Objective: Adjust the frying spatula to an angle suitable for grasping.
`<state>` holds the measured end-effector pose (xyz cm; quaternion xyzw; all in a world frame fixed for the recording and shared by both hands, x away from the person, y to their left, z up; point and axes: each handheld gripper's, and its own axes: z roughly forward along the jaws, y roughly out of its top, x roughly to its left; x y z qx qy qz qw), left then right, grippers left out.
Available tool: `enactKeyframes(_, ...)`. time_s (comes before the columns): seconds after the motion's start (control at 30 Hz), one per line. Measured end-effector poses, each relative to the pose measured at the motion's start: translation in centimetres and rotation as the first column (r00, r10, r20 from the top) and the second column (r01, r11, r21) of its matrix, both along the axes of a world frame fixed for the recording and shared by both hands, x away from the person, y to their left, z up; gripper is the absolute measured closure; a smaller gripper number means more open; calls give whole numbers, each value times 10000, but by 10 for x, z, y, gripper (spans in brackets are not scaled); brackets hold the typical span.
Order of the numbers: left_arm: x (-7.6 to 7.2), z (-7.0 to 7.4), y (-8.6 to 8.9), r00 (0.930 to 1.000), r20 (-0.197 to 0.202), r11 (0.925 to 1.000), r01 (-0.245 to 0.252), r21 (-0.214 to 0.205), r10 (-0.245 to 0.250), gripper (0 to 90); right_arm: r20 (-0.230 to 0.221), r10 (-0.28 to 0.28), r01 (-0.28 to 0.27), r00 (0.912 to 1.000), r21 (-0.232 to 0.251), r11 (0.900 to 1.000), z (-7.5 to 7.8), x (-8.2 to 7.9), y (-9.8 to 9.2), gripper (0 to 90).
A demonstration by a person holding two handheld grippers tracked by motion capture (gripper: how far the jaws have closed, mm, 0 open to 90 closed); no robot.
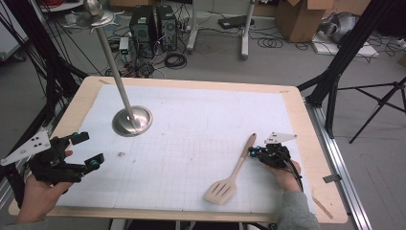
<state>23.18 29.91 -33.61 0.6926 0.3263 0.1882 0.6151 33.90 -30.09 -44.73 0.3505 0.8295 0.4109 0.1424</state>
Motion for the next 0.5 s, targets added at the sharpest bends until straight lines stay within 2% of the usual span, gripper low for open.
enactKeyframes(0.2,-1,0,2,10000,-43,10000,-17,-67,16,27,57,61,-60,10000,-76,10000,0,5,8,900)
enactKeyframes(0.37,-3,4,3,10000,80,9998,4,-176,-3,27,68,223,-222,9997,-75,9997,0,11,17,900)
enactKeyframes(0.5,-4,3,4,10000,49,9999,-50,-103,51,27,94,277,-276,9996,-41,9996,0,15,22,900)
